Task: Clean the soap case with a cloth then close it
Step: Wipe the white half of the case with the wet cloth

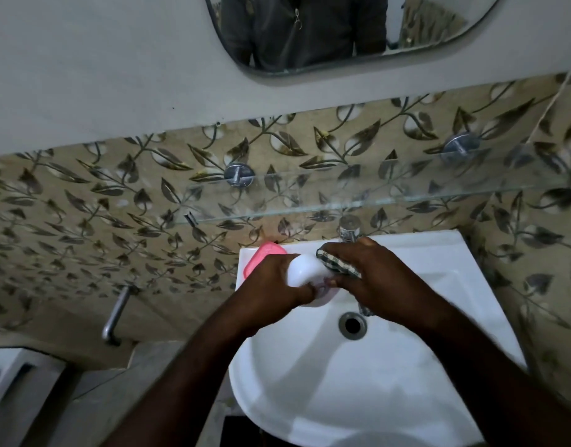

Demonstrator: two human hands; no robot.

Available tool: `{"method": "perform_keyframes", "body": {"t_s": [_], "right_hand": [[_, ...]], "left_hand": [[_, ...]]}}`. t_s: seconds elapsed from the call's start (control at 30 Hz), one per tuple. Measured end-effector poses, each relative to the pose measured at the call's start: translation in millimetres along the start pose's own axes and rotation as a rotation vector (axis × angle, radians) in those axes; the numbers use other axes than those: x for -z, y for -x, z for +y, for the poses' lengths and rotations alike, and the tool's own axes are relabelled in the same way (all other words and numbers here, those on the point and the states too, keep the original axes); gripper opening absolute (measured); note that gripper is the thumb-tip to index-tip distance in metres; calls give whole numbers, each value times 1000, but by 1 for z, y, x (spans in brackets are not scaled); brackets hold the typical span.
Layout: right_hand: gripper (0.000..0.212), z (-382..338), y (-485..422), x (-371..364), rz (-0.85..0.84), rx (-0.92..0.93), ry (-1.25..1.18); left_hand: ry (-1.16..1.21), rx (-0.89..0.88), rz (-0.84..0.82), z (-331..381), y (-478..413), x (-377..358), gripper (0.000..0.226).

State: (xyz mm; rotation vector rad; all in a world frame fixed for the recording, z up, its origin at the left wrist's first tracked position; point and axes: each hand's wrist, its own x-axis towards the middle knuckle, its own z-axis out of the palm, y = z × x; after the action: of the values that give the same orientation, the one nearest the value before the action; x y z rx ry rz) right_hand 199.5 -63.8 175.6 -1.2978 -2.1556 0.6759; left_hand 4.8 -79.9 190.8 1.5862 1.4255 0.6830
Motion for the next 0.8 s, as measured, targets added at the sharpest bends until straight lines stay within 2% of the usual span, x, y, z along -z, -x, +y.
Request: {"method": "perform_keyframes", "body": {"t_s": [0.1, 0.17, 0.27, 0.37, 0.43, 0.47, 0.53, 0.6, 0.63, 0.73, 0.8], "right_hand": [[43, -12, 1, -6, 130, -21, 32], [49, -27, 4, -16, 254, 29, 48], [55, -41, 7, -31, 335, 105, 140], [56, -33, 3, -28, 468, -8, 129], [55, -37, 2, -28, 473, -103, 94], [54, -46, 3, -32, 483, -112, 96], [52, -68, 6, -46, 480, -47, 149], [55, -75, 7, -54, 475, 57, 210], [57, -71, 5, -55, 469, 43, 188], [59, -59, 2, -52, 469, -212, 73], [54, -68, 4, -58, 496, -240, 109]], "left_hand": [[94, 41, 13, -4, -8, -6, 18], [138, 24, 22, -6, -11, -12, 17], [223, -9, 92, -7, -11, -16, 16], [176, -25, 139, -3, -6, -10, 22], [164, -44, 142, -5, -2, -8, 32], [172, -50, 131, -5, -1, -6, 28], [211, -81, 102, -7, 1, 0, 18], [270, -130, 94, -10, 3, 4, 21], [261, -140, 102, -10, 6, 7, 17], [161, -154, 125, -15, 17, 13, 17], [152, -162, 117, -20, 19, 16, 19]]}}
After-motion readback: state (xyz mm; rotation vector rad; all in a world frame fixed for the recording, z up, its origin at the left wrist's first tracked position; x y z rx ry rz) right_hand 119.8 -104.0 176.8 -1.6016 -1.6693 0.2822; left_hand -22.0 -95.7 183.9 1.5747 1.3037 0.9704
